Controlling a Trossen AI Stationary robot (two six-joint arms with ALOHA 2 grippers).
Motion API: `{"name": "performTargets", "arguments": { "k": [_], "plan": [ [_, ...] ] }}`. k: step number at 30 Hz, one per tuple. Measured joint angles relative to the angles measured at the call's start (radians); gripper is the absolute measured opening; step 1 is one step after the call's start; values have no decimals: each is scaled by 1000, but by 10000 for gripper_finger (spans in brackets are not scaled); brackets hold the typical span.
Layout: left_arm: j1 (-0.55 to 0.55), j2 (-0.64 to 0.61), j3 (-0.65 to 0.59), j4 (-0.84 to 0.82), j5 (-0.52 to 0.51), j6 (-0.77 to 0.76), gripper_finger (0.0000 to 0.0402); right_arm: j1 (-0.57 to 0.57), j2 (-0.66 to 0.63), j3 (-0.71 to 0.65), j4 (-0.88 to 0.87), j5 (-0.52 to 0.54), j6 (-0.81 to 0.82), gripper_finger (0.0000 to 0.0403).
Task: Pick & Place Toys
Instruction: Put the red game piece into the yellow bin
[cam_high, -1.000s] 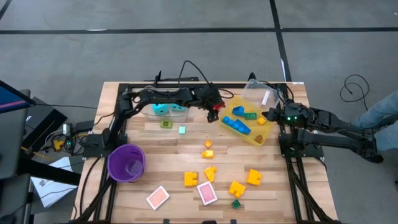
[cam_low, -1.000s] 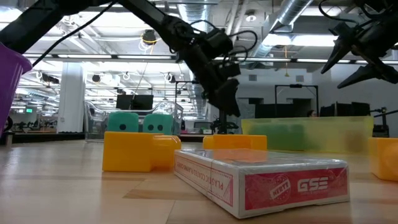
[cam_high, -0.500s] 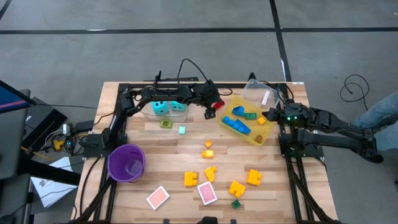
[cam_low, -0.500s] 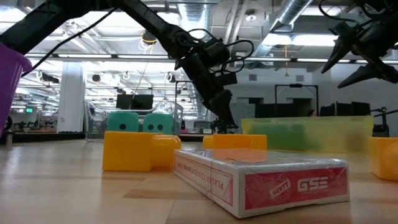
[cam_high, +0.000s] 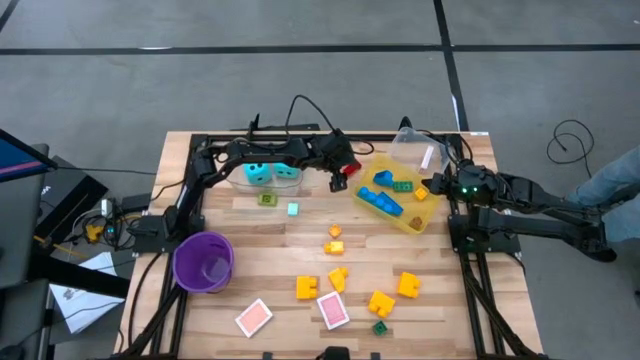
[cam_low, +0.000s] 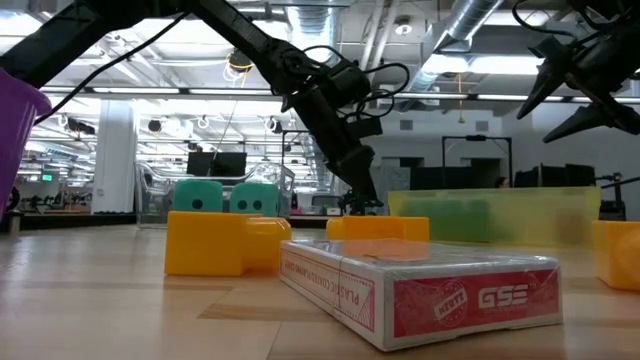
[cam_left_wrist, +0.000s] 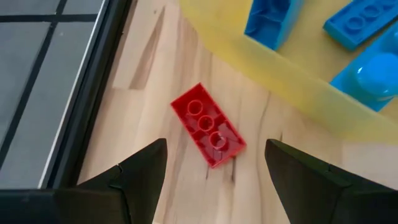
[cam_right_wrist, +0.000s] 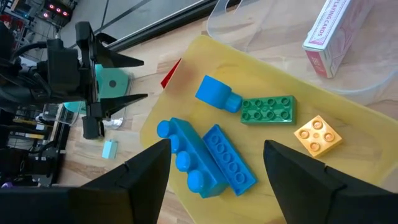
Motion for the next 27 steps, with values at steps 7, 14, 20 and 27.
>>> {"name": "performTargets", "arguments": {
  "k": [7,14,20,27],
  "plan": [
    [-19,-51,-2,-46,5,-52,263,2,0,0,16,-4,-3,248],
    [1,-176,2,82,59,-629,186,1,0,0,121,-11,-72,248],
    [38,-137,0,256,84,-1193,19,2,0,0,186,-25,-79,248],
    [59,-27,2,355,89,-1554,1,19,0,0,195,-31,-95,248]
  ]
}}
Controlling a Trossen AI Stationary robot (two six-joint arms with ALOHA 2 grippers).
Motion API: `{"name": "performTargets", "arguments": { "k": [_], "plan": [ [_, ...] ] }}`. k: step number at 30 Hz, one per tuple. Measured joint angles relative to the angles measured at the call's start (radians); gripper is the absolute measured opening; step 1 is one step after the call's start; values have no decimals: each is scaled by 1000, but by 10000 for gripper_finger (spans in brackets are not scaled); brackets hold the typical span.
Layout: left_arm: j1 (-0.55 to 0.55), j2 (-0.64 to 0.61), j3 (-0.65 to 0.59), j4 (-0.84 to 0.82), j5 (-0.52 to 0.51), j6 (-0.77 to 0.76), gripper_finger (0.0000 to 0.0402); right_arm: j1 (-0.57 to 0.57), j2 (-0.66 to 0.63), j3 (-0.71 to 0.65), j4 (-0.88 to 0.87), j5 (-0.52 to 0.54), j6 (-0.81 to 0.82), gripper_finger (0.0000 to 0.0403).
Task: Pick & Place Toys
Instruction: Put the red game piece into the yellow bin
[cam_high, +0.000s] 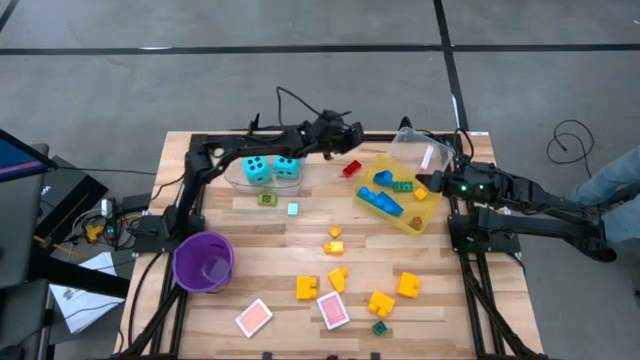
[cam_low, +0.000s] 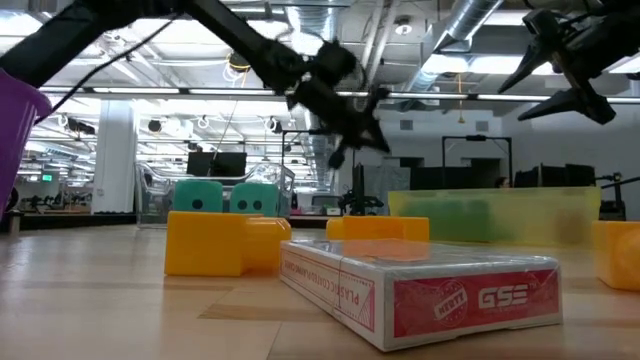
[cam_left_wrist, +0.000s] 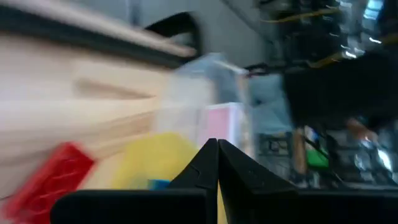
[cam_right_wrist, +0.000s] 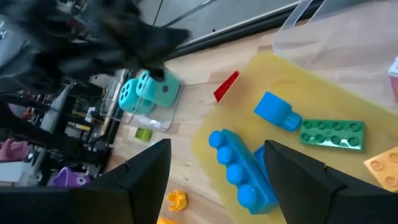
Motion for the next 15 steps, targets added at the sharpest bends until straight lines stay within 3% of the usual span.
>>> {"name": "performTargets", "arguments": {
  "k": [11,15],
  "plan": [
    [-41,58,9,-21,-170,-254,0,42,0,0,1,1,-14,248],
    [-40,53,9,61,-156,-270,0,41,0,0,1,1,-27,248]
  ]
}}
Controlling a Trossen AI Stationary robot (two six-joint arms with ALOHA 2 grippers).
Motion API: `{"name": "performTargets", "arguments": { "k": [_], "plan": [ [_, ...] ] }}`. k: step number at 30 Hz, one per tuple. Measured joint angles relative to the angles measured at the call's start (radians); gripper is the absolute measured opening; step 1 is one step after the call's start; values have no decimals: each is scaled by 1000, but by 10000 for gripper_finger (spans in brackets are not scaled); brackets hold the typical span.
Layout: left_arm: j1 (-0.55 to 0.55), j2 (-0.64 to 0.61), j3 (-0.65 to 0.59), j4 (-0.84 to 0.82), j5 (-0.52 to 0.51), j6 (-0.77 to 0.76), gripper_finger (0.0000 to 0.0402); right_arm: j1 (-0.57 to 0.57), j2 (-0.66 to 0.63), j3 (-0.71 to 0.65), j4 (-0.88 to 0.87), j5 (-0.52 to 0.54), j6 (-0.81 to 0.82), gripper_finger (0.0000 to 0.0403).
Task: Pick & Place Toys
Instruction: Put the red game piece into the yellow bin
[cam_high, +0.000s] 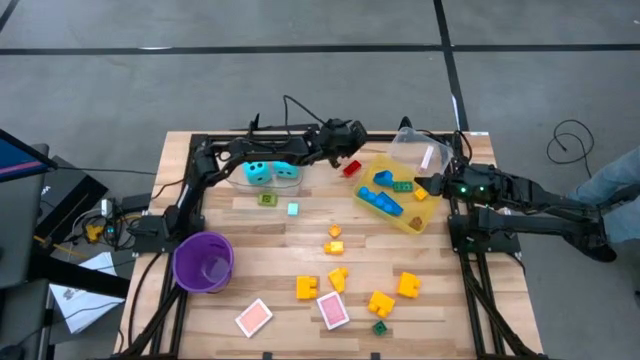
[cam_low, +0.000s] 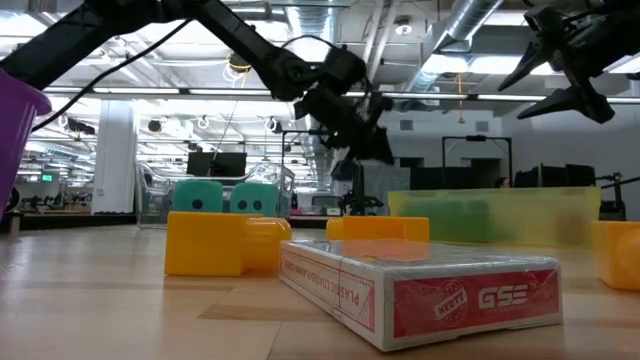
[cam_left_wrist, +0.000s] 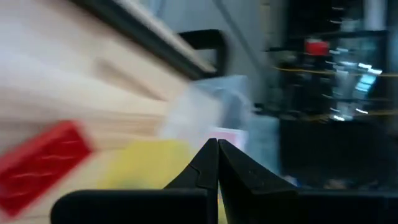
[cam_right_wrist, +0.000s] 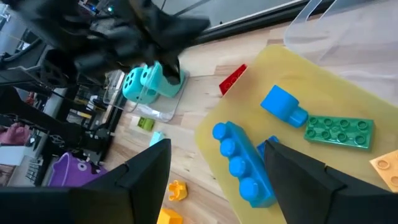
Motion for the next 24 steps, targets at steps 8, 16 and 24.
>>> {"name": "performTargets", "arguments": {
  "k": [8,16,24],
  "plan": [
    [-19,-124,-1,275,368,421,0,0,2,0,139,-13,-72,248],
    [-123,-531,-96,62,684,1005,0,-28,130,33,374,-84,-263,247],
    [-239,-908,-277,-113,334,1169,0,-210,509,231,314,-297,-392,220]
  ]
}}
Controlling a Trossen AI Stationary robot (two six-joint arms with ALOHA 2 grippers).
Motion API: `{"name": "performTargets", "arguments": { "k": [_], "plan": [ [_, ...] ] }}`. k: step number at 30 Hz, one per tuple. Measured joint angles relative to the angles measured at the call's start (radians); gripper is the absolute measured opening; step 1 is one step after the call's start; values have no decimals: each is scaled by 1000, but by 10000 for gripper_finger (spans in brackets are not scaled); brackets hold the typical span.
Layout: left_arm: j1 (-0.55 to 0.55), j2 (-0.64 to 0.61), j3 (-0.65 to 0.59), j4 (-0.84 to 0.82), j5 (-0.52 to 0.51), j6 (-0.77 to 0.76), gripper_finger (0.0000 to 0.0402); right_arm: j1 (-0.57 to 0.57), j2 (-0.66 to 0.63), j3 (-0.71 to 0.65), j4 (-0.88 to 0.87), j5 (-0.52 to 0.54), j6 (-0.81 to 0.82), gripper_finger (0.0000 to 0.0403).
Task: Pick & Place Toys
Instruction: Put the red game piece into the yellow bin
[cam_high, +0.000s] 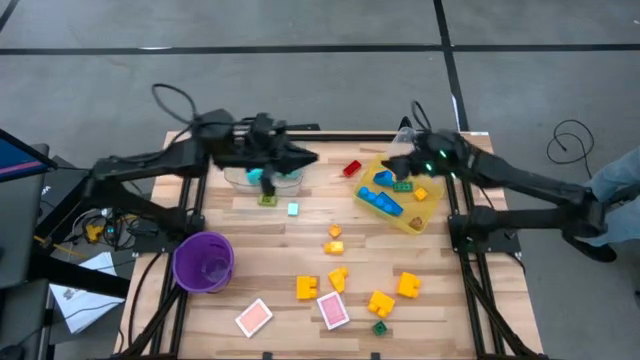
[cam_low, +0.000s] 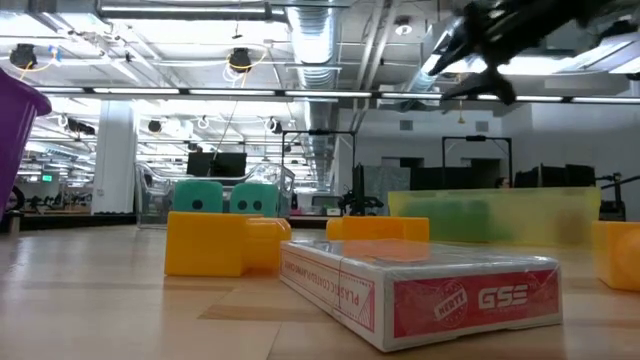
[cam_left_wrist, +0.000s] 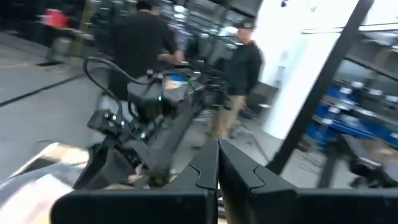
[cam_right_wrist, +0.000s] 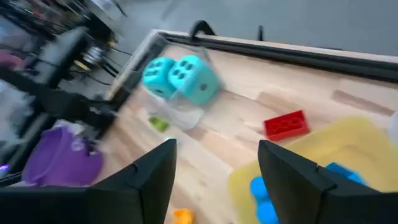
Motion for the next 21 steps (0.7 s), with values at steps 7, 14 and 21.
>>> {"name": "performTargets", "arguments": {
  "k": [7,14,21],
  "plan": [
    [-54,-179,-166,-16,-180,-48,0,-183,346,328,-219,-161,-136,197],
    [-104,-264,-295,-16,-267,-91,0,-210,685,723,-541,-104,-334,182],
    [-115,-271,-324,16,-274,-91,0,-190,985,946,-734,-11,-385,133]
  ]
}}
